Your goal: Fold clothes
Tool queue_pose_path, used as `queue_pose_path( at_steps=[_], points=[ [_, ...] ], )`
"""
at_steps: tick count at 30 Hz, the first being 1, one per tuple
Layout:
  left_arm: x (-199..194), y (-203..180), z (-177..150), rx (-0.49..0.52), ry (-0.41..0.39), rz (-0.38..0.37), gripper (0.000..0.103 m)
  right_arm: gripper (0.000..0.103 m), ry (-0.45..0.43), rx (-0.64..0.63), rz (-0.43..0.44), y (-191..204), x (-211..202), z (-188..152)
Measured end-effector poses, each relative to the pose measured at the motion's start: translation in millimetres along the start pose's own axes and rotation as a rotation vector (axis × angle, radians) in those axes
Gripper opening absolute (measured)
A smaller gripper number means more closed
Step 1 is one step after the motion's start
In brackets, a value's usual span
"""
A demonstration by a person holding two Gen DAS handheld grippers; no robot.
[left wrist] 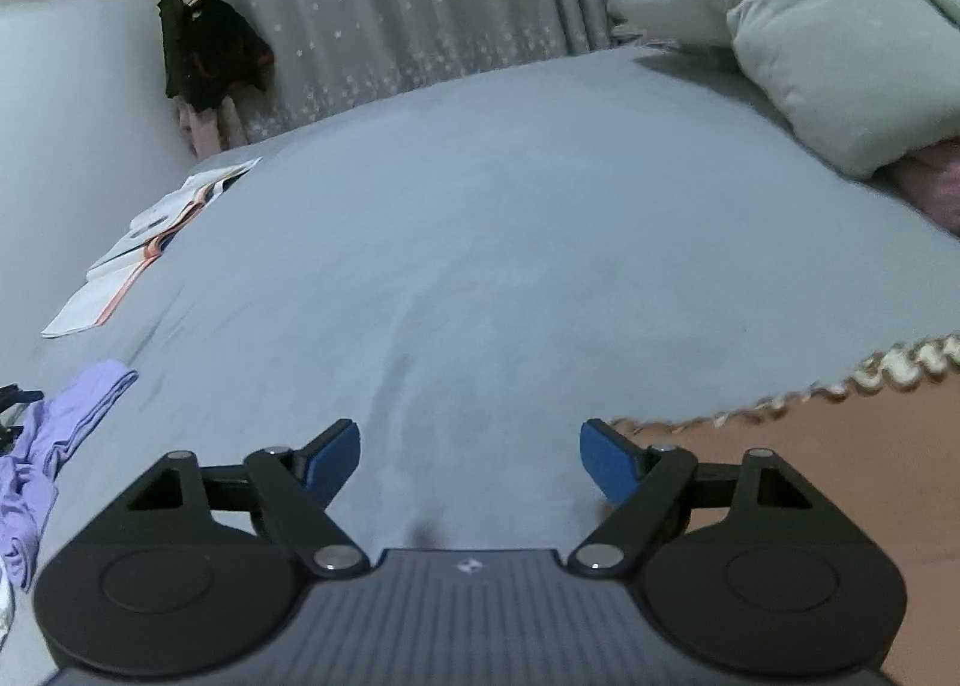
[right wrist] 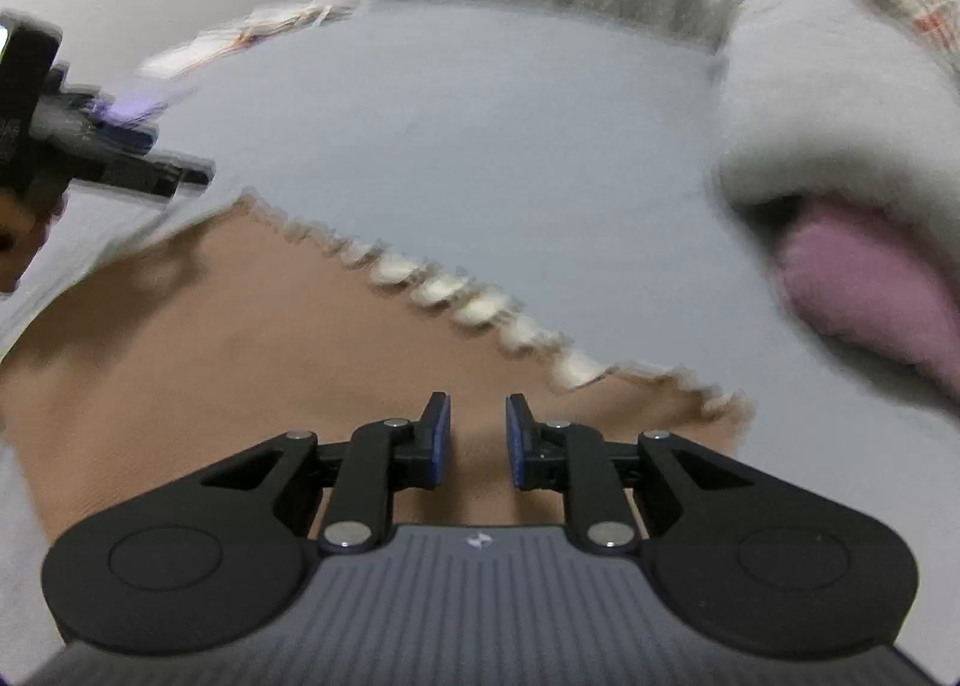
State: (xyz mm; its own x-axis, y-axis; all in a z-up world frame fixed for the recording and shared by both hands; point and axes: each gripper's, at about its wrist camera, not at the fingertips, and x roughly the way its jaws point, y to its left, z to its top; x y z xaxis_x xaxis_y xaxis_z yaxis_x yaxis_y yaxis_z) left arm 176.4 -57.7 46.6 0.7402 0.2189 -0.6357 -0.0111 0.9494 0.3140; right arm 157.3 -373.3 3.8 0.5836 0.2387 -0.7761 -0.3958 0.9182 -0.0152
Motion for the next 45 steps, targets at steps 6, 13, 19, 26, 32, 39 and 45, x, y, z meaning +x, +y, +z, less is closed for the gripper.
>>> queue_pose_path(
  at_steps=[6,13,19,26,32,39,45],
  points=[
    [-43,-2,8,0.020,-0.144,-0.187,0.081,0.023,-0.014,0.093,-0.057,-16,24,31],
    [-48,-59,13,0.141,-0.071,-0.325,0.081,0.023,-0.132,0.144,-0.118,-9,-17,19],
    [-8,-68,-7,0.196,0.040,-0.182,0.089,0.031,0.028,0.017,0.007,5,5,8],
    [-25,-2,-5,0.034,0.075,-0.120,0.084,0.035,-0.123,0.156,-0.221,-10,-33,6],
    [-83,40,-37,-0.148,-0.006,-0.314,0.084,0.041,-0.205,0.156,-0.112,7,-99,-36],
    [-59,-3,-84,-0.201,0.144,-0.257,0.091,0.042,-0.179,0.184,-0.136,33,-45,-90],
    [-55,20,-82,-0.269,0.182,-0.291,0.091,0.047,-0.260,0.386,-0.218,6,-105,-89]
  ],
)
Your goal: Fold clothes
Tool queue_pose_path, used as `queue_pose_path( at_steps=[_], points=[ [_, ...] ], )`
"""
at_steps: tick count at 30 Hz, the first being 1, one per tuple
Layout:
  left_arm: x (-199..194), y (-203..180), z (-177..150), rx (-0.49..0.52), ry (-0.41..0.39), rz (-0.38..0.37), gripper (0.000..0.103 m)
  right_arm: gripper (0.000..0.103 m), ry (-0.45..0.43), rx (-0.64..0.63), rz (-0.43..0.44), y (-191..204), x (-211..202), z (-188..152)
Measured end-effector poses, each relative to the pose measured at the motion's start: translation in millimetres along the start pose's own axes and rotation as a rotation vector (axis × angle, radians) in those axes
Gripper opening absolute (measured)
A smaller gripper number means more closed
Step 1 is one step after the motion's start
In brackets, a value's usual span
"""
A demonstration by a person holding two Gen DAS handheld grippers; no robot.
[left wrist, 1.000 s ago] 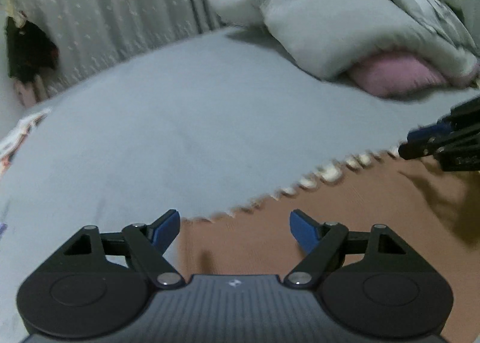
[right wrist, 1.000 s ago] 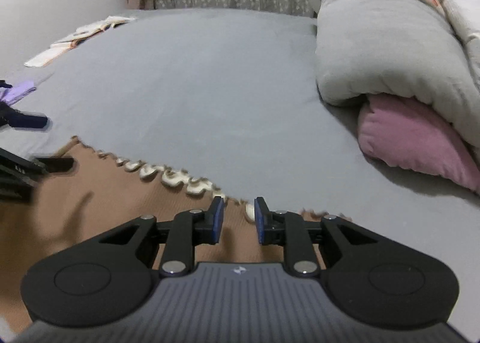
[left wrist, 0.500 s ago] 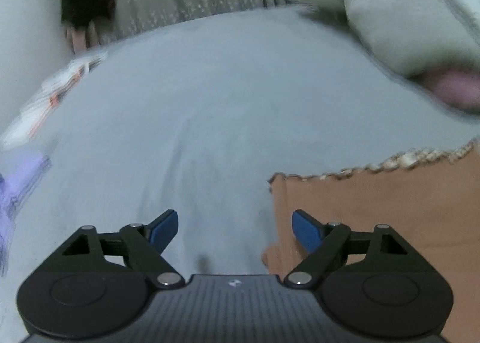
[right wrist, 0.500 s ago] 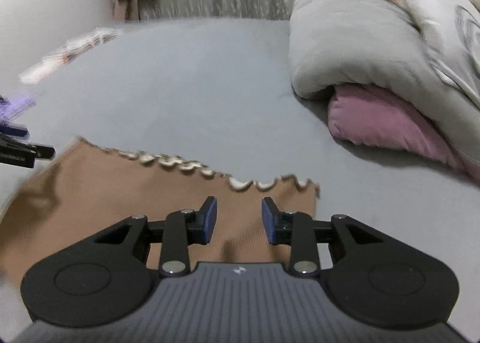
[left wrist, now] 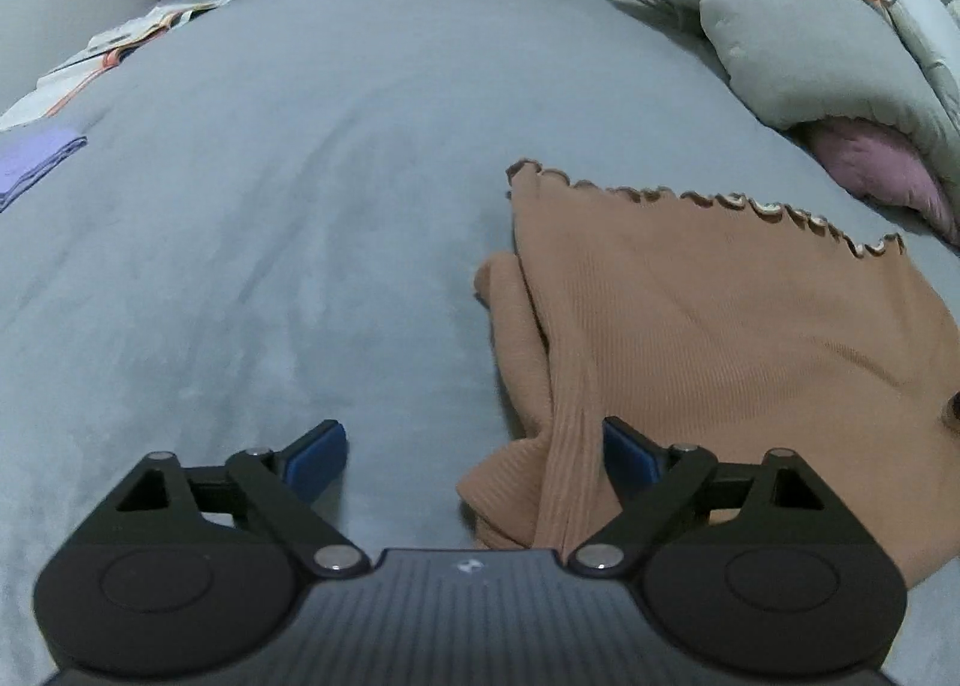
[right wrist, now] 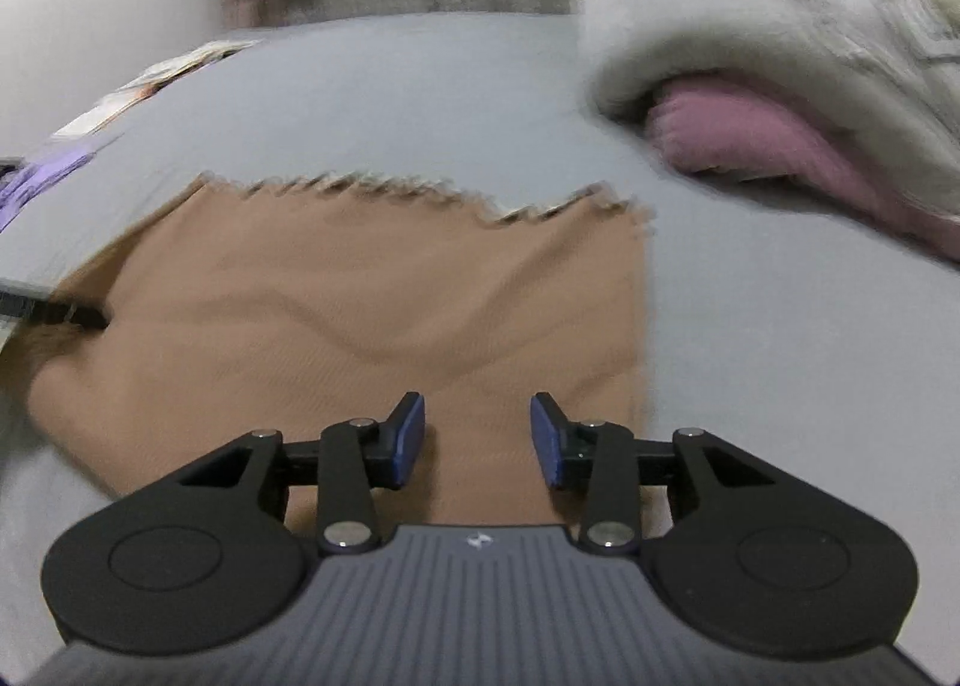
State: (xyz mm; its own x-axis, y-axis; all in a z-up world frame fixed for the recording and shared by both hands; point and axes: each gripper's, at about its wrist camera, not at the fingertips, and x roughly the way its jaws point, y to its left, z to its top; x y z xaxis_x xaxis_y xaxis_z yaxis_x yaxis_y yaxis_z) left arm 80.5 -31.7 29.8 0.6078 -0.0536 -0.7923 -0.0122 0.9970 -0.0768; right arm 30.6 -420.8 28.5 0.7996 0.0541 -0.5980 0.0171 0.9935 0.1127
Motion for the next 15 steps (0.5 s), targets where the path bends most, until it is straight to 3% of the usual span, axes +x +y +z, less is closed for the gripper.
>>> queue_pose_path(
  at_steps=[1,2,3,4,6,9,15],
  points=[
    [-4,6,1,-0.023,-0.005,-0.015,0.091,0.055,-0.002,0.027,0.003,-5,-1,-1],
    [-9,13,3,-0.046,-0.013,-0.032,0.091,0.059,0.034,0.175,0.065,-33,-5,-5],
    [-14,20,4,-0.070,-0.021,-0.048,0.091,0.059,0.078,0.258,0.137,-50,-2,-11],
    [-18,27,3,-0.091,-0.022,-0.067,0.091,0.059,0.090,0.282,0.156,-55,-2,-13],
    [-20,35,4,-0.135,-0.008,-0.103,0.091,0.060,0.159,0.459,0.242,-85,11,-32],
    [-23,45,4,-0.167,-0.020,-0.111,0.091,0.060,0.146,0.558,0.300,-100,11,-42],
    [-37,35,1,-0.107,-0.064,-0.038,0.091,0.062,0.147,0.511,0.305,-92,15,-45]
  ],
)
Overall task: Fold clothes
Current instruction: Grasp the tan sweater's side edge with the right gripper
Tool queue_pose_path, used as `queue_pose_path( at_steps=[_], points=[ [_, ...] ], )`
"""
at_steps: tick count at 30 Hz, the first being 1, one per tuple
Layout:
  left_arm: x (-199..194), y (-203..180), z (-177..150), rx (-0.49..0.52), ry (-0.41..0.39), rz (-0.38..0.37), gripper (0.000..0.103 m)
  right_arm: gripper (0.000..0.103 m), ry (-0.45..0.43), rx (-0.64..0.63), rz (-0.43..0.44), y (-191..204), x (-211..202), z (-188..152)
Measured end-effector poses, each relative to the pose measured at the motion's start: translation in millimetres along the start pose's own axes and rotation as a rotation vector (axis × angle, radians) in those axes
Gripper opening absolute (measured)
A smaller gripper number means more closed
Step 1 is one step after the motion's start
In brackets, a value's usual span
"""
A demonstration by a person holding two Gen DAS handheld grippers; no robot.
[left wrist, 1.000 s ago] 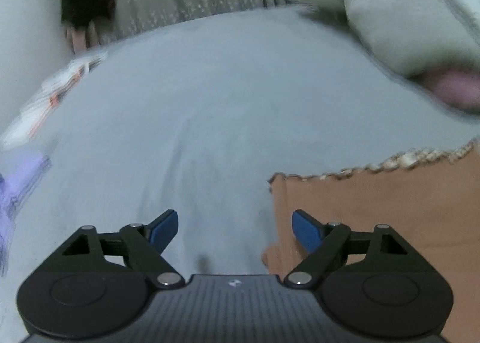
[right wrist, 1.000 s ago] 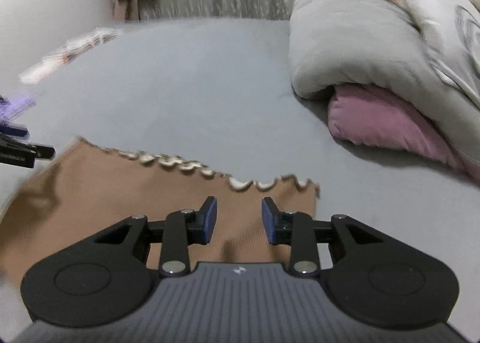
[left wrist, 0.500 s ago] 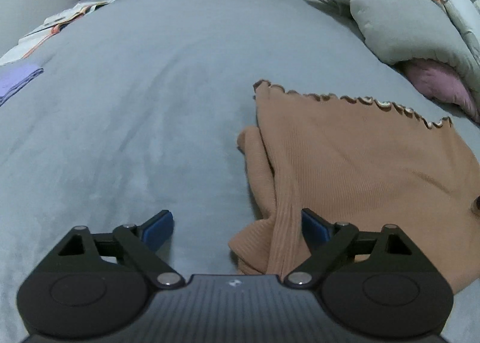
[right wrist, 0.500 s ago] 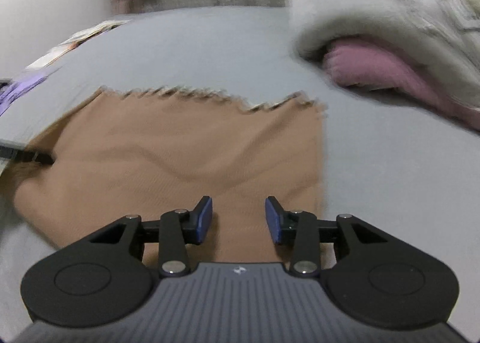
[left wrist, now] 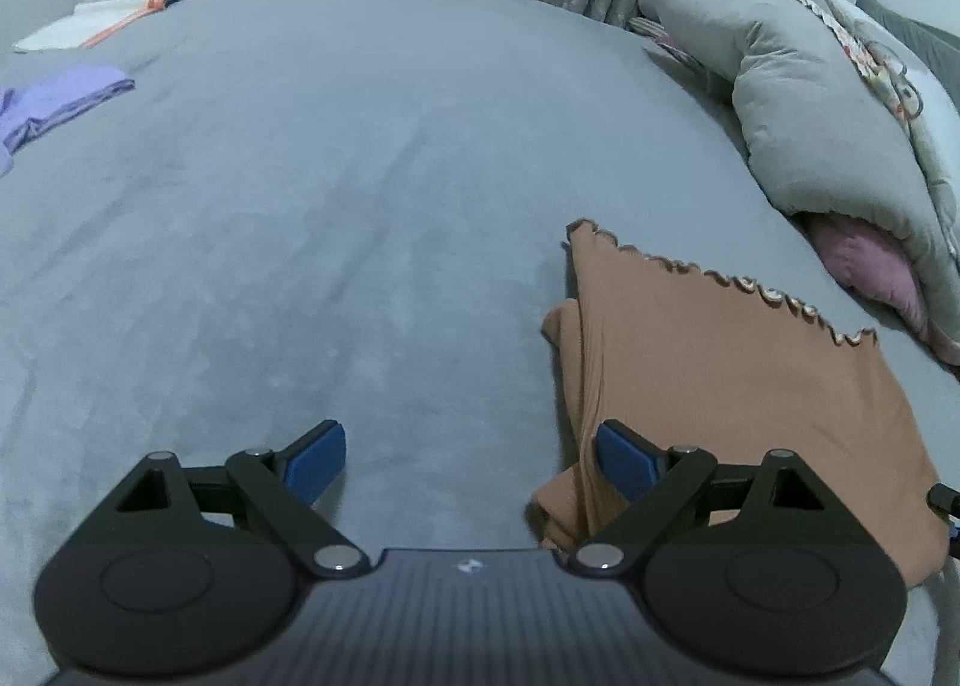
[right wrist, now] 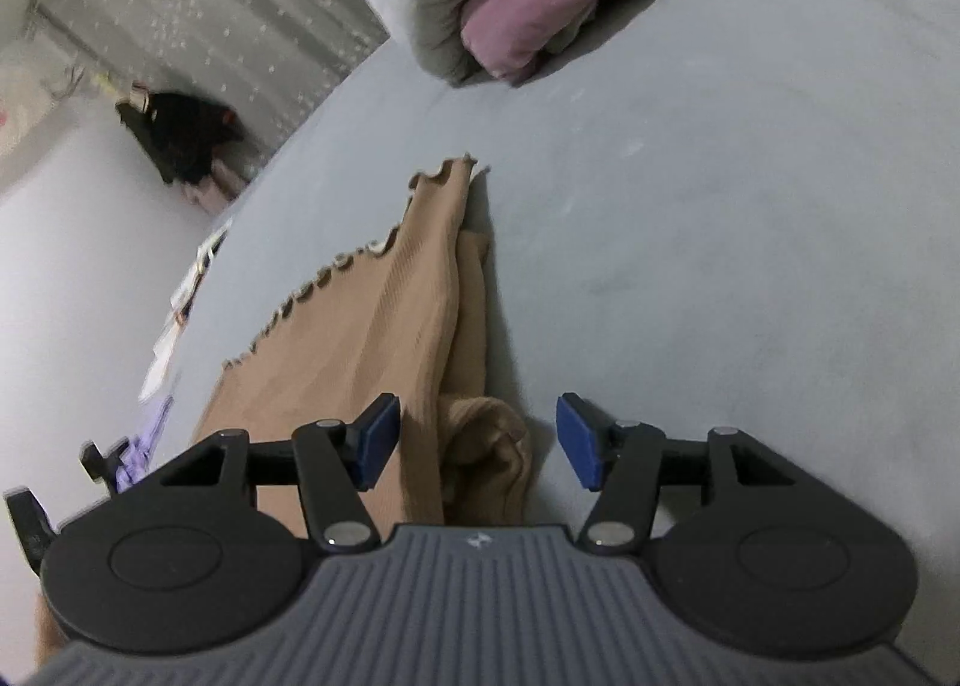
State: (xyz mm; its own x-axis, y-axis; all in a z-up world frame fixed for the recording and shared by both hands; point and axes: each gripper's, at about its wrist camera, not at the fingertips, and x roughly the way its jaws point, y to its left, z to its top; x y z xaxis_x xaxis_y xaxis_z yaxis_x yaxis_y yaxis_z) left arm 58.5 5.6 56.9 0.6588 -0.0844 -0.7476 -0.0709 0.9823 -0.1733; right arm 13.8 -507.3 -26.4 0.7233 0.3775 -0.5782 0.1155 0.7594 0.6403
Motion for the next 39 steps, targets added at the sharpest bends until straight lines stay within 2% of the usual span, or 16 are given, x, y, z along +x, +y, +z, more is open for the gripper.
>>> queue_pose_path(
  at_steps=[1,3,7,10,13,16,18,21,22,26,29,31,33,36,39],
  points=[
    [-5,-3,0,0.034,-0.023,0.045,0.091,0.064,-0.002,0.014,0.011,-3,2,3],
    [-6,-4,0,0.063,-0.050,0.083,0.091,0.066,-0.011,0.090,0.071,-12,0,4],
    [4,20,-3,-0.073,0.078,-0.074,0.091,0.068,0.022,0.153,0.132,-15,-1,3],
    [10,32,-11,-0.113,0.124,-0.117,0.091,0.068,0.053,0.188,0.147,-11,-2,-1],
    [13,30,-15,-0.056,0.138,-0.108,0.091,0.069,0.068,0.174,0.154,-7,-1,-3],
    [13,31,-13,-0.058,0.152,-0.101,0.093,0.069,0.061,0.204,0.165,-10,-3,-4],
    [16,31,-11,-0.094,0.176,-0.132,0.095,0.069,0.063,0.217,0.175,-10,-2,-4],
    [20,25,-6,-0.167,0.210,-0.251,0.095,0.070,0.062,0.217,0.177,-9,-3,-4],
    [21,24,-5,-0.184,0.210,-0.285,0.095,0.070,0.059,0.225,0.182,-9,-5,-5],
    [29,25,-9,-0.208,0.196,-0.319,0.094,0.070,0.058,0.226,0.190,-10,-5,-4],
    [18,52,-6,-0.352,0.106,-0.422,0.094,0.070,0.042,0.239,0.203,-13,-8,0],
    [13,64,-4,-0.399,0.070,-0.451,0.094,0.070,0.051,0.233,0.198,-13,-5,-1],
    [11,62,-4,-0.368,0.072,-0.465,0.094,0.070,0.056,0.219,0.188,-10,-2,-2],
    [21,34,-5,-0.273,0.135,-0.457,0.094,0.072,0.056,0.225,0.197,-10,0,-2],
    [35,17,-8,-0.278,0.167,-0.481,0.094,0.071,0.054,0.246,0.225,-17,-2,-2]
  ],
)
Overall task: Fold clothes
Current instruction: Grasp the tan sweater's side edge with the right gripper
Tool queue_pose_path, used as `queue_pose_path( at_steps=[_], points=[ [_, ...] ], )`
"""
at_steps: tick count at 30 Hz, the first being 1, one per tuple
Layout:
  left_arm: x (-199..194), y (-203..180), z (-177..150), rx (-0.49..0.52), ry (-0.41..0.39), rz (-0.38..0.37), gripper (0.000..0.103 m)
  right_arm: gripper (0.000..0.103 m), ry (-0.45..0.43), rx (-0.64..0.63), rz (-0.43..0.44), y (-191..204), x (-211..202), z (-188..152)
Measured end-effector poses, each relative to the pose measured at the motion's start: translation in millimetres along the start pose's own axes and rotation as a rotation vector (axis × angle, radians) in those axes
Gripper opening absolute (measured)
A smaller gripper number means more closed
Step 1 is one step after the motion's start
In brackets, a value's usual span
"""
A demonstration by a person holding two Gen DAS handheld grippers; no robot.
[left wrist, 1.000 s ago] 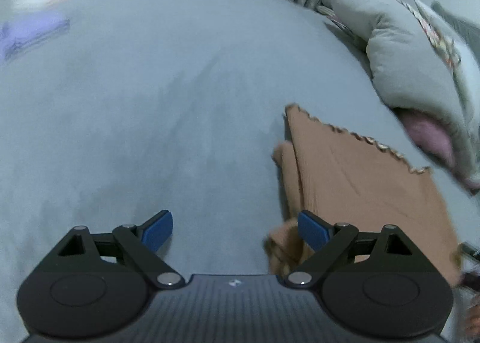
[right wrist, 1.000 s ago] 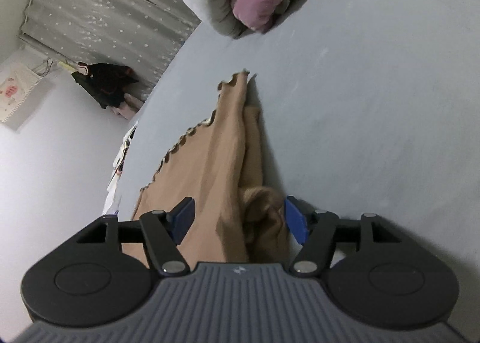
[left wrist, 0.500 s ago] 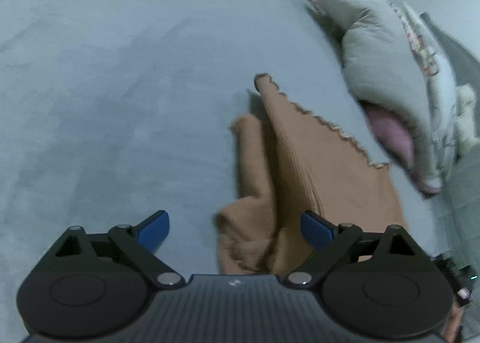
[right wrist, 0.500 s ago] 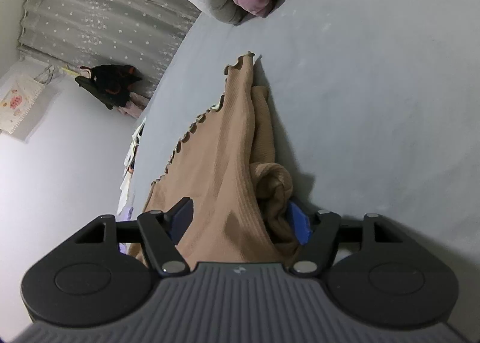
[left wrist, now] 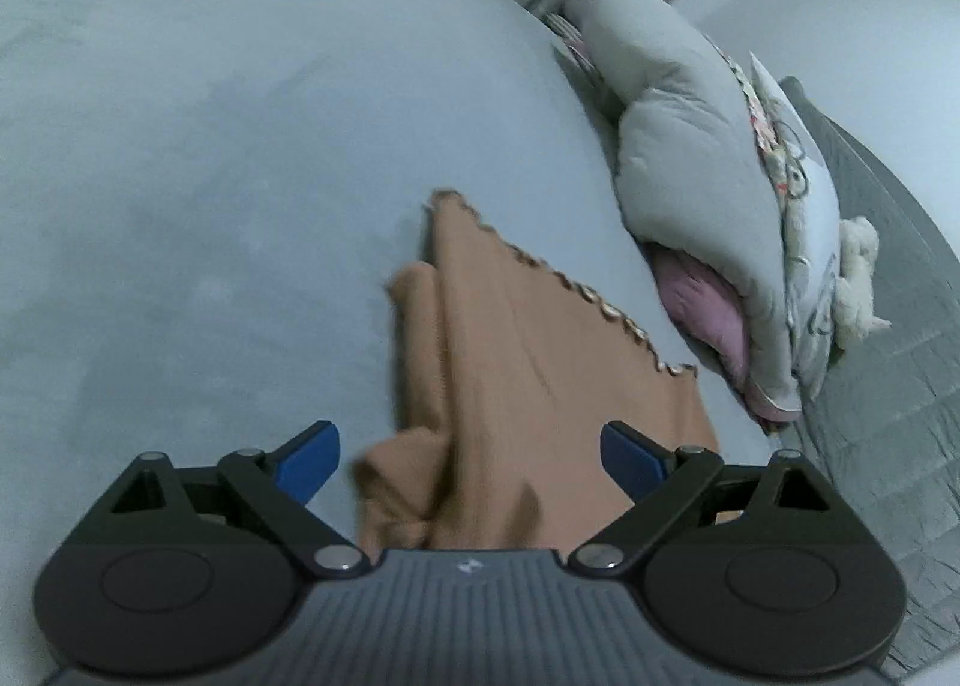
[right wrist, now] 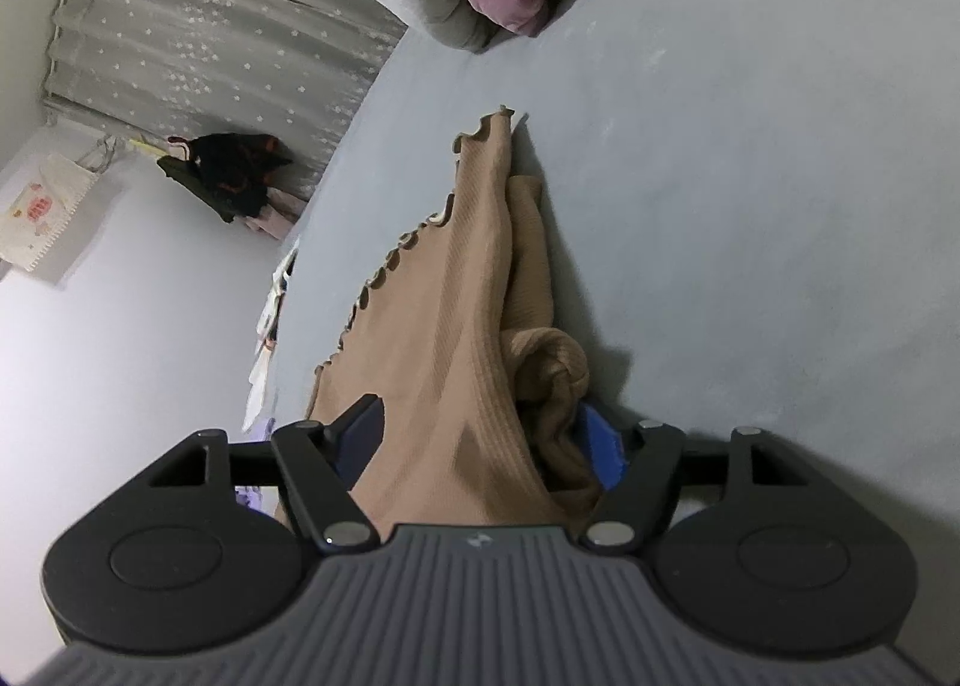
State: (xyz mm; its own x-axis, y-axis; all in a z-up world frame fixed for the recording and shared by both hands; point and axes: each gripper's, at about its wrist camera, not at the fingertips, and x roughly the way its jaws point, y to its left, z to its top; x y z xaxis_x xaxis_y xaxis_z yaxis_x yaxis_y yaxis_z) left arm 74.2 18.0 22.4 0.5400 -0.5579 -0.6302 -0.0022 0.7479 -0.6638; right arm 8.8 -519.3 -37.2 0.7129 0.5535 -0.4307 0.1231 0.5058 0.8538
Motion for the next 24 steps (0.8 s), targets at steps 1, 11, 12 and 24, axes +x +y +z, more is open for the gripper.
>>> queue_pose_path(
  at_steps=[1,11,12,24],
  points=[
    [10,3,-2,-0.020,0.022,0.003,0.094,0.071,0.002,0.006,0.012,-3,-2,0],
    [27,6,-1,-0.002,0.021,-0.101,0.101,0.077,0.027,-0.026,0.021,2,11,3],
    [28,6,-1,-0.006,0.017,-0.117,0.101,0.077,0.030,-0.028,0.015,2,13,3],
    [24,-5,-15,0.144,0.019,-0.079,0.077,0.080,0.051,-0.091,-0.023,16,25,2]
  ],
)
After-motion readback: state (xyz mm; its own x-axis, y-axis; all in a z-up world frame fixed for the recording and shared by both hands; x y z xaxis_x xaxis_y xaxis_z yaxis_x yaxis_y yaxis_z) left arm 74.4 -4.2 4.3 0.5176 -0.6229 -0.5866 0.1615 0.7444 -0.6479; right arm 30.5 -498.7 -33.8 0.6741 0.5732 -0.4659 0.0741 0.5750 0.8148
